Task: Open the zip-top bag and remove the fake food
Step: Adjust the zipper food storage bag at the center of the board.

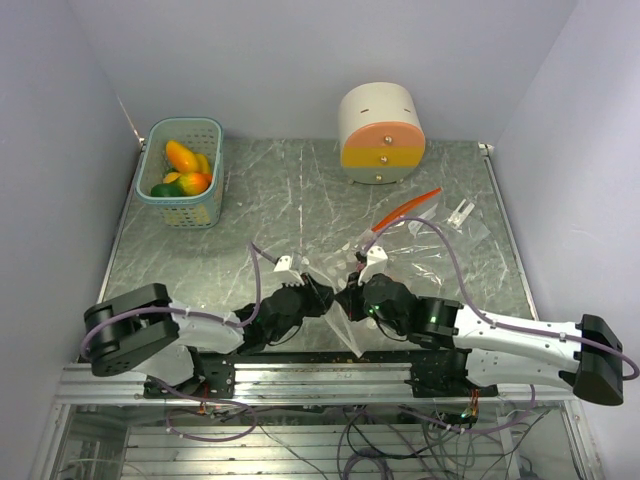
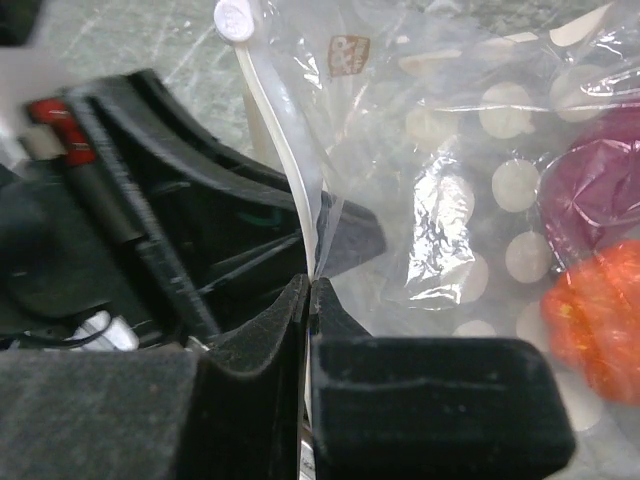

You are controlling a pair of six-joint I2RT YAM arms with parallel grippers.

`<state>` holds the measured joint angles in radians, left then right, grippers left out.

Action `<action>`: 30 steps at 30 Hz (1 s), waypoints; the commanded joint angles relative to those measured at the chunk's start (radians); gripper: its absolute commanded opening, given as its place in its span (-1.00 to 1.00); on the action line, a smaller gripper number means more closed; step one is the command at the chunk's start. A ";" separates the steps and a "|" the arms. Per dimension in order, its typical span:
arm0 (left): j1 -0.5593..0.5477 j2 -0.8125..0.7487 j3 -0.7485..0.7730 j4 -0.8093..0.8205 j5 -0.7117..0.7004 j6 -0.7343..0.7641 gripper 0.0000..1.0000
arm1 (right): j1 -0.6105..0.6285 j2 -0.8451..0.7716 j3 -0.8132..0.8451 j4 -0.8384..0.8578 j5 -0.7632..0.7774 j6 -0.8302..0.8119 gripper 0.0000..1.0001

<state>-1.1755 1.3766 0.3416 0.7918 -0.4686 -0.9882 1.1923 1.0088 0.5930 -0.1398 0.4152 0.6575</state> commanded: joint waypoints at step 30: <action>0.029 0.418 0.060 0.457 0.137 -0.039 0.67 | -0.161 -0.290 -0.014 -0.355 0.294 0.113 0.47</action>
<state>-1.1542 1.7538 0.3794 1.1217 -0.3752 -1.0252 1.1141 0.6819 0.5617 -0.3710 0.6243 0.7174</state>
